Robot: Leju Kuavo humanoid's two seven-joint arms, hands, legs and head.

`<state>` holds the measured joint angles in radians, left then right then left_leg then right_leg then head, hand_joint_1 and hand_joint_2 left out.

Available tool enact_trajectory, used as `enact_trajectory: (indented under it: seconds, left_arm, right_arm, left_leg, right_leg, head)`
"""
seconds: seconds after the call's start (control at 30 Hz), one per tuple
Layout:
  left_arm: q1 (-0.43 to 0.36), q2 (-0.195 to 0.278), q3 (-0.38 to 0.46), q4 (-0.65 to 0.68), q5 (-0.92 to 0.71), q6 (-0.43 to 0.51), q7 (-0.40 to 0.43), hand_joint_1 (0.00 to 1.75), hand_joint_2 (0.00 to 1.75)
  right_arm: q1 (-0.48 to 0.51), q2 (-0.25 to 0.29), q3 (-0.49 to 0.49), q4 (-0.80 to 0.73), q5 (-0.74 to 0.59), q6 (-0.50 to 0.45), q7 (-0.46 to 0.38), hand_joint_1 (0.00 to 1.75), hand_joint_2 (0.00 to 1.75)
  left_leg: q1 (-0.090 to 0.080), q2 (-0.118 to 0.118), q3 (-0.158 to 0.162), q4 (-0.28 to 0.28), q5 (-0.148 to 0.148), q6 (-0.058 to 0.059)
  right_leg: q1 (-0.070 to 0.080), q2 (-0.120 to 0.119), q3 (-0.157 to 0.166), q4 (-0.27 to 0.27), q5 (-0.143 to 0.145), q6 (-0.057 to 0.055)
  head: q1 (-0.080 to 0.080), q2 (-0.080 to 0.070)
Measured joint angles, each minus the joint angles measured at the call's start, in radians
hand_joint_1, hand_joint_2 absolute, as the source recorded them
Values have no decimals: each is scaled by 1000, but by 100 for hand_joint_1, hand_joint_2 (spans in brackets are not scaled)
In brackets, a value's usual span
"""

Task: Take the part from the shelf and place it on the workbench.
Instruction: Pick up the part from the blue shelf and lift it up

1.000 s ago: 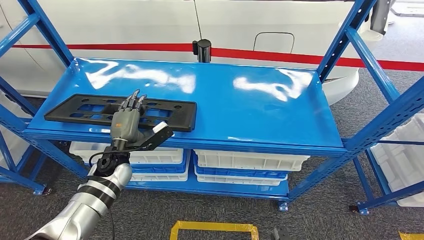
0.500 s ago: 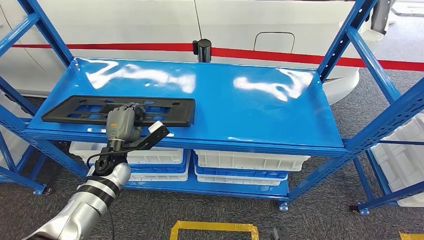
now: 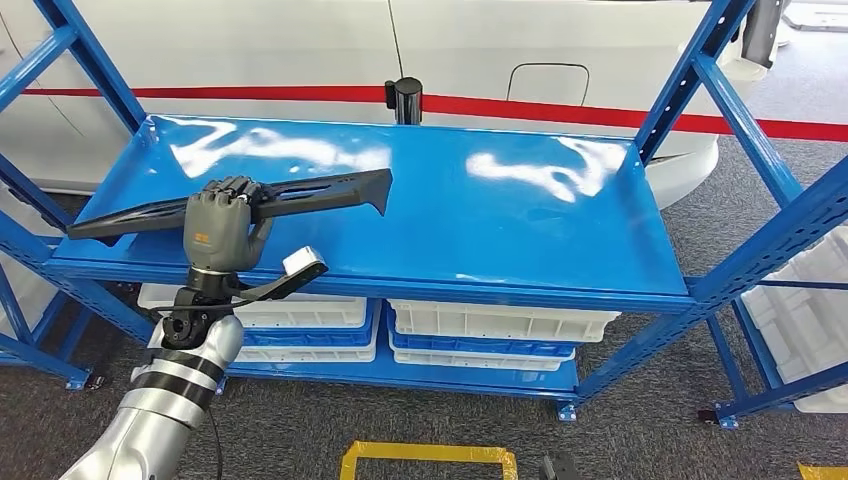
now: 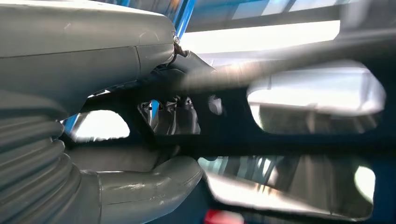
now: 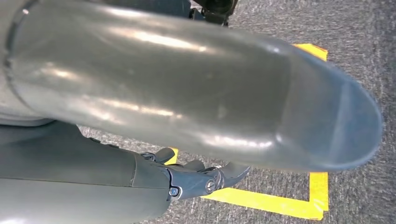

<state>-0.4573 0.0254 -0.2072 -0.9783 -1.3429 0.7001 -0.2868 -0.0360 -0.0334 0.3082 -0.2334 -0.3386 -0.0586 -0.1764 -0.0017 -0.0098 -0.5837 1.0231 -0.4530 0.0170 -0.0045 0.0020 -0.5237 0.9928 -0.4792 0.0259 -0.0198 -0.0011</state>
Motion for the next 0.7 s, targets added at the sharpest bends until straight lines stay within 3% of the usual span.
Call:
enact_trajectory:
  seconds: [0.2, 0.4, 0.57, 0.63, 0.7]
  left_arm:
    - [23, -1, 77, -220, -113, 0, -35, 175, 175]
    - [35, 2, 87, -316, -133, 0, -25, 175, 175]
    - [38, 11, 87, -350, -153, 0, -1, 175, 175]
    - [37, 14, 84, -363, -159, 0, 13, 175, 175]
    - [37, 18, 79, -372, -163, 0, 25, 175, 175]
  right_arm:
    - [-12, 4, 0, -1, 17, 3, 11, 0, 0]
    - [-21, 9, 0, -3, 22, 4, 17, 0, 0]
    - [-26, 13, 0, -3, 24, 4, 19, 0, 0]
    - [-29, 13, 0, -3, 24, 4, 19, 0, 0]
    - [-32, 12, 0, -3, 25, 4, 20, 0, 0]
  left_leg:
    - [0, 0, 0, 0, 0, 0]
    - [0, 0, 0, 0, 0, 0]
    - [-3, -1, -2, 1, 4, 13]
    - [4, 2, 1, -11, 15, 23]
    - [9, 5, -1, -19, 23, 29]
  right_leg:
    - [0, 0, 0, 0, 0, 0]
    - [0, 0, 0, 0, 0, 0]
    - [-5, 0, -1, -4, 6, 12]
    - [-5, 0, -16, 23, -13, 12]
    - [-8, 0, -69, 130, -65, 8]
  head:
    - [0, 0]
    - [0, 0]
    - [-1, 0]
    - [2, 0]
    - [6, 0]
